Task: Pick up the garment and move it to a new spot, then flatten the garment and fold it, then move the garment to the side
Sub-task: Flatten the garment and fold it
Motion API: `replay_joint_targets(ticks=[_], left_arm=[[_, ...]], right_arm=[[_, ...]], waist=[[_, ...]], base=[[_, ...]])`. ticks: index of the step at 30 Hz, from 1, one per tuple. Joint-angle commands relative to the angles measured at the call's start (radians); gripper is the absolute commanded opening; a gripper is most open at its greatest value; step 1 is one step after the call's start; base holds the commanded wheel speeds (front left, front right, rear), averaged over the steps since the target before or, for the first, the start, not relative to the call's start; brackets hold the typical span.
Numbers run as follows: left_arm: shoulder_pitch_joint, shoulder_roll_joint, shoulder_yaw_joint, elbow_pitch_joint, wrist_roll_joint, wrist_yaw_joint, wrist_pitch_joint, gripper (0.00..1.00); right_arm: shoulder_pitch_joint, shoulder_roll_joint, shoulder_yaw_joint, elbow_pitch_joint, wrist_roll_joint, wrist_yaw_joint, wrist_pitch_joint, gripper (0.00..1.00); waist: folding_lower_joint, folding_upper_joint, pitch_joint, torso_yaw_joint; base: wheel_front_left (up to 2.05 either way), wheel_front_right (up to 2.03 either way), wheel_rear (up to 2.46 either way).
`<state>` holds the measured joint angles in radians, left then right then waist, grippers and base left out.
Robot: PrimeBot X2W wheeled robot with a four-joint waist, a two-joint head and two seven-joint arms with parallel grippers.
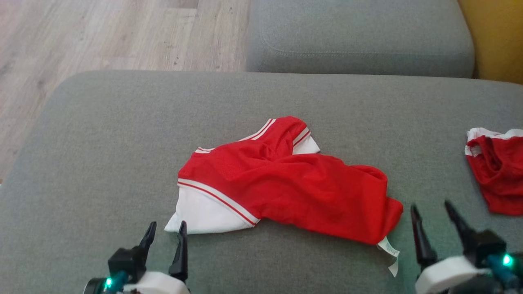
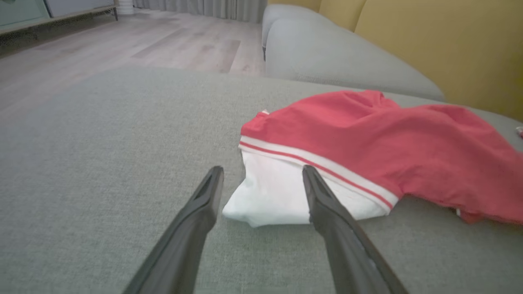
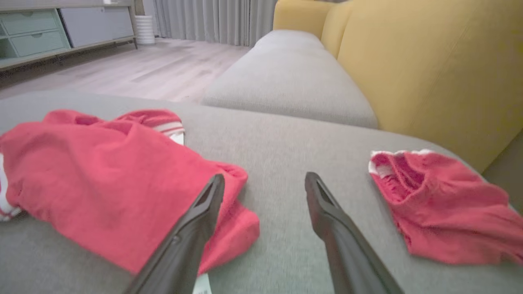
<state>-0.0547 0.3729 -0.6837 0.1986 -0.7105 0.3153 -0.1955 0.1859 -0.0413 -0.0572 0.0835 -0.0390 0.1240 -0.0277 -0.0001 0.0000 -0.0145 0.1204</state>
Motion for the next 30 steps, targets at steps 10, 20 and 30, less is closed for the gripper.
replay_joint_targets(ticks=[10,20,30], left_arm=[[-0.232,0.032,-0.001,0.119,-0.021,-0.046,0.206,1.0],[-0.361,0.023,-0.06,0.243,-0.034,-0.115,0.389,1.0],[-0.355,0.001,-0.031,0.22,-0.026,-0.108,0.254,0.0]], right_arm=[[-0.098,-0.009,0.029,-0.196,-0.024,0.007,0.042,1.0],[-0.128,-0.009,0.05,-0.24,-0.041,0.007,0.061,1.0],[-0.12,-0.009,0.028,-0.233,-0.03,0.007,0.049,1.0]], waist=[[0.0001,0.0,0.087,-0.019],[0.0001,0.0,0.144,-0.047],[0.0001,0.0,0.12,-0.044]], base=[[0.0,0.0,0.0],[0.0,0.0,0.0],[0.0,0.0,0.0]])
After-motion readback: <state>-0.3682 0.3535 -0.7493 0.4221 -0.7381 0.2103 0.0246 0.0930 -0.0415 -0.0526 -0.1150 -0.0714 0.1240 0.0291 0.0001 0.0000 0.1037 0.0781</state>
